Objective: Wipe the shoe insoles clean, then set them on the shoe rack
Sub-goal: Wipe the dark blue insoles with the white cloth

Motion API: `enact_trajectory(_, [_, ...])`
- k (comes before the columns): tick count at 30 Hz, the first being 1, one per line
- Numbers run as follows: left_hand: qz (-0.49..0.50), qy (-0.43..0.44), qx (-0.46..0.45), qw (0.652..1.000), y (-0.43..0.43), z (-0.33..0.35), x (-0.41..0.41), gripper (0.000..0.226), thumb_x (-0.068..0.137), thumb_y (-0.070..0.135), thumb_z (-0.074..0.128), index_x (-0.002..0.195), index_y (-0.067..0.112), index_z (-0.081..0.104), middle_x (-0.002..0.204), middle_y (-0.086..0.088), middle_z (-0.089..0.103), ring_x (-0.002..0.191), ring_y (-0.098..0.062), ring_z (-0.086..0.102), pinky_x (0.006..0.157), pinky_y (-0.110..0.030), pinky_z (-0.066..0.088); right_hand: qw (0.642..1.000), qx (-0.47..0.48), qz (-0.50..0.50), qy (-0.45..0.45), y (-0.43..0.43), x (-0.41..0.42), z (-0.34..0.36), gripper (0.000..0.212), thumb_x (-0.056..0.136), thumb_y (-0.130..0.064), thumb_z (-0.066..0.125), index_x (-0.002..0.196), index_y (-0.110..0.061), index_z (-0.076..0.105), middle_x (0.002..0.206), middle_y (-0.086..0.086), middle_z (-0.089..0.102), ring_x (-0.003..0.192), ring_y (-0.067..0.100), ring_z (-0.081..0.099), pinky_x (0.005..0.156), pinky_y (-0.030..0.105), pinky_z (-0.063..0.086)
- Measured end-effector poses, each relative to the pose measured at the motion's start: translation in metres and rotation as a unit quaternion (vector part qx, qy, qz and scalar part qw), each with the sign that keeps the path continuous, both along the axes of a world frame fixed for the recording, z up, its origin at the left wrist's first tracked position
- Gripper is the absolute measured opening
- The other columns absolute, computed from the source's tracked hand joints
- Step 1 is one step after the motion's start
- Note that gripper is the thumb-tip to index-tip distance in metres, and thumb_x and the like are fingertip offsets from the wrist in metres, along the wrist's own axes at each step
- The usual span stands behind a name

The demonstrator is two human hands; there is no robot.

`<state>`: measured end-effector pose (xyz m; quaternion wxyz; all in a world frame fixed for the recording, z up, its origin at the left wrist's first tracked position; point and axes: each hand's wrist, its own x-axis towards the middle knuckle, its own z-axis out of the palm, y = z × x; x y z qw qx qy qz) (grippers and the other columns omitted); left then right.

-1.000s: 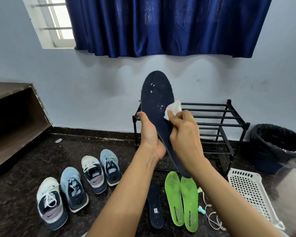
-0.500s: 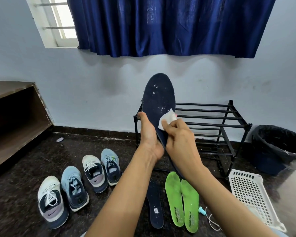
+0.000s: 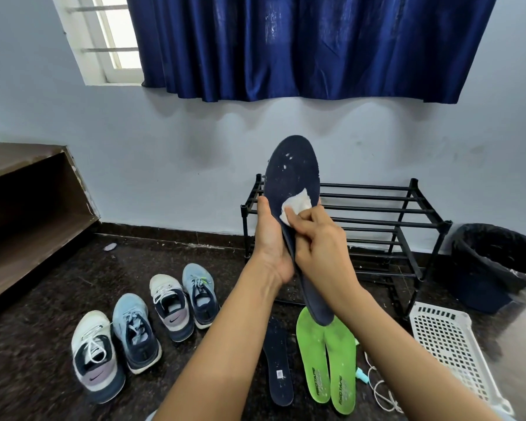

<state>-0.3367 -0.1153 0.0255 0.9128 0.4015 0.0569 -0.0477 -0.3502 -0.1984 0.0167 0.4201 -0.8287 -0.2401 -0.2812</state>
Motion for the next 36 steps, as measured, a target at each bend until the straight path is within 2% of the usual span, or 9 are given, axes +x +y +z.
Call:
enact_trajectory(4, [-0.003,0.004,-0.012,1.000,0.002,0.000,0.002,0.074,0.097,0.064,0.020,0.108,0.009,0.068,0.102,-0.015,0.072,0.089,-0.021,0.070,0.079,-0.029,0.056,1.000,-0.001,0.021,-0.013,0.001,-0.008,-0.001,0.039,0.077,0.001,0.048,0.108,-0.006,0.070,0.082,0.004,0.057,0.072,0.005,0.048,0.071,0.000,0.033])
enact_trajectory(8, [0.000,-0.001,-0.010,1.000,-0.002,-0.002,0.002,0.070,0.098,0.062,0.020,0.104,0.012,0.068,0.099,-0.010,0.071,0.093,-0.021,0.068,0.080,-0.028,0.055,1.000,-0.003,0.007,-0.030,0.000,0.008,0.006,0.038,0.080,-0.001,0.049,0.111,-0.009,0.069,0.083,0.004,0.056,0.077,0.018,0.055,0.071,0.019,0.042])
enact_trajectory(14, [-0.003,0.013,-0.032,0.999,0.002,-0.002,0.003,0.070,0.096,0.063,0.027,0.105,0.009,0.070,0.106,-0.016,0.072,0.111,-0.028,0.064,0.089,-0.033,0.053,0.998,-0.001,0.047,-0.042,0.002,-0.004,0.001,0.037,0.079,-0.002,0.050,0.108,-0.009,0.071,0.082,0.001,0.055,0.075,0.008,0.050,0.071,0.005,0.036])
enact_trajectory(16, [0.000,0.005,-0.018,1.000,-0.001,-0.005,0.002,0.066,0.098,0.060,0.028,0.114,0.011,0.068,0.111,-0.011,0.071,0.110,-0.025,0.065,0.094,-0.033,0.051,0.998,-0.005,0.032,-0.051,0.001,0.006,0.007,0.038,0.079,-0.002,0.049,0.109,-0.009,0.070,0.082,0.001,0.054,0.076,0.012,0.052,0.070,0.015,0.041])
enact_trajectory(19, [0.003,0.002,-0.010,1.000,-0.002,-0.007,0.004,0.059,0.099,0.057,0.028,0.104,0.014,0.068,0.097,-0.006,0.071,0.097,-0.021,0.067,0.087,-0.030,0.052,0.998,-0.004,0.025,-0.053,0.001,0.009,0.008,0.038,0.080,-0.002,0.049,0.110,-0.010,0.070,0.081,0.002,0.054,0.075,0.017,0.053,0.069,0.025,0.043])
enact_trajectory(24, [0.002,0.011,-0.014,1.000,0.001,-0.007,0.007,0.061,0.099,0.055,0.028,0.099,0.011,0.071,0.105,-0.012,0.069,0.115,-0.033,0.061,0.106,-0.040,0.044,0.997,-0.012,0.045,-0.064,0.001,-0.001,0.000,0.035,0.079,0.000,0.050,0.105,-0.008,0.072,0.081,0.006,0.055,0.075,0.011,0.049,0.071,0.011,0.036])
enact_trajectory(27, [0.001,-0.005,0.003,1.000,-0.001,-0.007,0.006,0.052,0.099,0.052,0.030,0.094,0.014,0.066,0.092,-0.006,0.069,0.095,-0.022,0.066,0.088,-0.031,0.052,0.998,-0.020,0.028,-0.059,0.000,0.007,0.006,0.034,0.082,-0.003,0.049,0.107,-0.008,0.071,0.082,0.006,0.053,0.076,0.022,0.054,0.068,0.026,0.043])
enact_trajectory(30, [-0.002,-0.008,0.021,1.000,-0.002,-0.007,0.005,0.049,0.099,0.050,0.031,0.089,0.016,0.064,0.084,-0.003,0.067,0.082,-0.017,0.065,0.074,-0.027,0.052,0.998,-0.017,0.025,-0.052,0.000,0.008,0.006,0.038,0.081,-0.001,0.047,0.110,-0.007,0.070,0.082,0.005,0.051,0.076,0.022,0.053,0.068,0.026,0.042])
enact_trajectory(36, [-0.009,0.019,0.021,1.000,0.000,-0.003,0.004,0.062,0.096,0.057,0.028,0.108,0.011,0.067,0.107,-0.013,0.067,0.110,-0.031,0.063,0.099,-0.037,0.048,0.998,-0.002,0.030,-0.054,0.000,-0.004,-0.006,0.040,0.076,0.005,0.049,0.104,-0.011,0.072,0.078,0.004,0.053,0.073,0.020,0.051,0.066,0.022,0.039])
